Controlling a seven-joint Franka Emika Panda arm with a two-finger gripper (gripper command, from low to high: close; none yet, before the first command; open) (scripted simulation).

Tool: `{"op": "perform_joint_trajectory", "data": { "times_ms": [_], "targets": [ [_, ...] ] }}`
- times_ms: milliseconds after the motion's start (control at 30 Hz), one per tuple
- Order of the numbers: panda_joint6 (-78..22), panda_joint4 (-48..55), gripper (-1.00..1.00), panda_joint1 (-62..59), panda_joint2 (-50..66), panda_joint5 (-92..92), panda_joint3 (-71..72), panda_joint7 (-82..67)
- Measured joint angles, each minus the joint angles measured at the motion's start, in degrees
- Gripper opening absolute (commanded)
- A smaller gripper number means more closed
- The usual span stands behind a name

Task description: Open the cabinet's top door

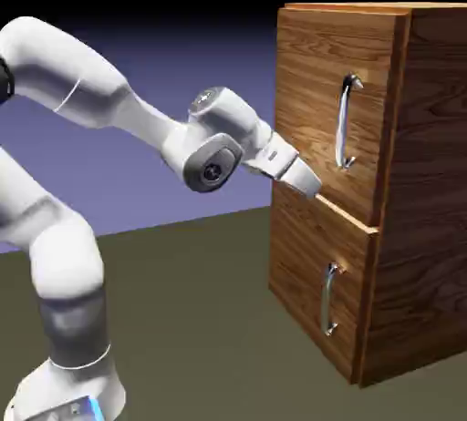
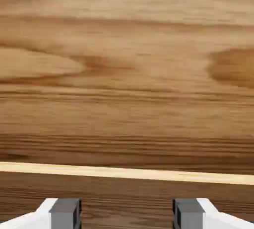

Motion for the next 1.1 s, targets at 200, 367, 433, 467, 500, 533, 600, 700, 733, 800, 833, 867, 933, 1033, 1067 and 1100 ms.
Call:
{"op": "perform_joint_trajectory", "data": {
  "times_ms": [200,367,433,467,500,533,600,700,733,800,833,867,933,1033,1067,1100],
  "targets": [
    [-2.01,1.19,0.00,5.73,-6.31,-14.95,-7.10,7.77],
    [-3.68,2.19,0.00,10.51,-11.58,-27.41,-13.03,14.25],
    [-4.35,2.58,0.00,12.42,-13.68,-32.40,-15.39,16.84],
    [-4.69,2.78,0.00,13.38,-14.73,-34.89,-16.58,18.13],
    [-5.02,2.98,0.00,14.34,-15.79,-37.38,-17.76,19.43],
    [-5.36,3.18,0.00,15.29,-16.84,-39.88,-18.95,20.72],
    [-6.03,3.58,0.00,17.20,-18.94,-44.86,-21.31,23.31],
    [-7.03,4.17,0.00,20.07,-22.10,-52.34,-24.87,27.20],
    [-7.37,4.37,0.00,21.03,-23.15,-54.83,-26.05,28.49],
    [-8.04,4.77,0.00,22.94,-25.26,-59.81,-28.42,31.08],
    [-8.37,4.97,0.00,23.89,-26.31,-62.31,-29.60,32.38],
    [-8.71,5.17,0.00,24.85,-27.36,-64.80,-30.79,33.67],
    [-9.38,5.56,0.00,26.76,-29.47,-69.78,-33.16,36.26],
    [-10.38,6.16,0.00,29.63,-32.63,-77.26,-36.71,40.15],
    [-10.72,6.36,0.00,30.58,-33.68,-79.75,-37.89,41.44],
    [-11.05,6.56,0.00,31.54,-34.73,-82.24,-39.08,42.74]
  ]
}}
